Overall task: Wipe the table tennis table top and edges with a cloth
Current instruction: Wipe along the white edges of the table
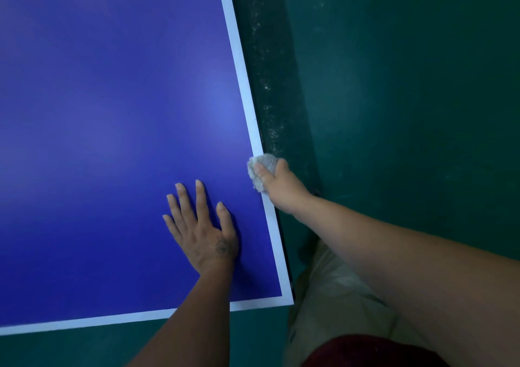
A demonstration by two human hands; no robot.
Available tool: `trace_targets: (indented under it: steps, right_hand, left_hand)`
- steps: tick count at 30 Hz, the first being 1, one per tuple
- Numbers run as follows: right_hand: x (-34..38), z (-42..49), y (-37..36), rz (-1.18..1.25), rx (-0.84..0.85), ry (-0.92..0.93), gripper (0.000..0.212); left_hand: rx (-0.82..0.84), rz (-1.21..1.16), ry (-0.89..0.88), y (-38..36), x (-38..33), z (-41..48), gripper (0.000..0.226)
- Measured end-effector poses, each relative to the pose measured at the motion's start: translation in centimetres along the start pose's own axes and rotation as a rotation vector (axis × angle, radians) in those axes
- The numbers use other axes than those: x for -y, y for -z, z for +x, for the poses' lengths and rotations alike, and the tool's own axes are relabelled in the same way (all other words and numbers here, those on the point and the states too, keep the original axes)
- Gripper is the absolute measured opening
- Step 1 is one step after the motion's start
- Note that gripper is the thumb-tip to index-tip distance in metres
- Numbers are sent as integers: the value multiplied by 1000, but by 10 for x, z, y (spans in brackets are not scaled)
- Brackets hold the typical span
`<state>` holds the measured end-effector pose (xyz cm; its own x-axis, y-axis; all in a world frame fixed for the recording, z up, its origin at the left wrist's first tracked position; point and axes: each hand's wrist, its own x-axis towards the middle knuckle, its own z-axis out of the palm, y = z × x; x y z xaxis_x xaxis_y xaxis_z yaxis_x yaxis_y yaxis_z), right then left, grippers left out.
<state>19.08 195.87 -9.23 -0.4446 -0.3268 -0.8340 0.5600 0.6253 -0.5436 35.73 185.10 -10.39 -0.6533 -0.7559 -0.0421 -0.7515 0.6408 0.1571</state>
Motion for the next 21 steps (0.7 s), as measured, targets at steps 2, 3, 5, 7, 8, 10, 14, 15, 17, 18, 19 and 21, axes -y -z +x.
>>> trace_targets:
  steps: [2,3,5,7,8,10,14,15,17,18,19,21]
  right_hand:
    - [-23,-12,0,24,77,-1,60]
    - [-35,-19,-1,16,124,2,58]
    - [-54,-33,-4,3,188,-15,57]
    - [-66,-43,-9,-35,180,-73,56]
    - [-66,-47,-11,-56,168,-95,53]
    - [-57,-46,-15,-79,126,-103,51]
    - [-6,-10,-14,-42,-41,-8,58]
    - [10,4,-10,-49,-71,10,59]
    - [41,29,1,-46,-84,30,61]
    - [52,37,6,-37,-84,30,62]
    - [57,41,9,-22,-77,34,61]
    - [53,33,12,-10,-49,52,57]
  left_hand:
    - [8,-5,-2,0,-1,1,65]
    - [9,-3,-2,1,-2,1,65]
    - [14,2,-3,1,-1,2,65]
    - [26,10,-4,2,-2,2,65]
    - [29,12,-3,2,-2,1,65]
    - [26,8,-10,2,-1,1,65]
    - [25,-2,-19,-2,3,3,66]
    - [38,10,-21,-2,4,3,66]
    - [73,40,-27,-1,4,2,67]
    - [88,41,-27,0,2,3,67]
    - [97,27,-22,2,0,5,67]
    - [96,-50,17,5,-8,22,64]
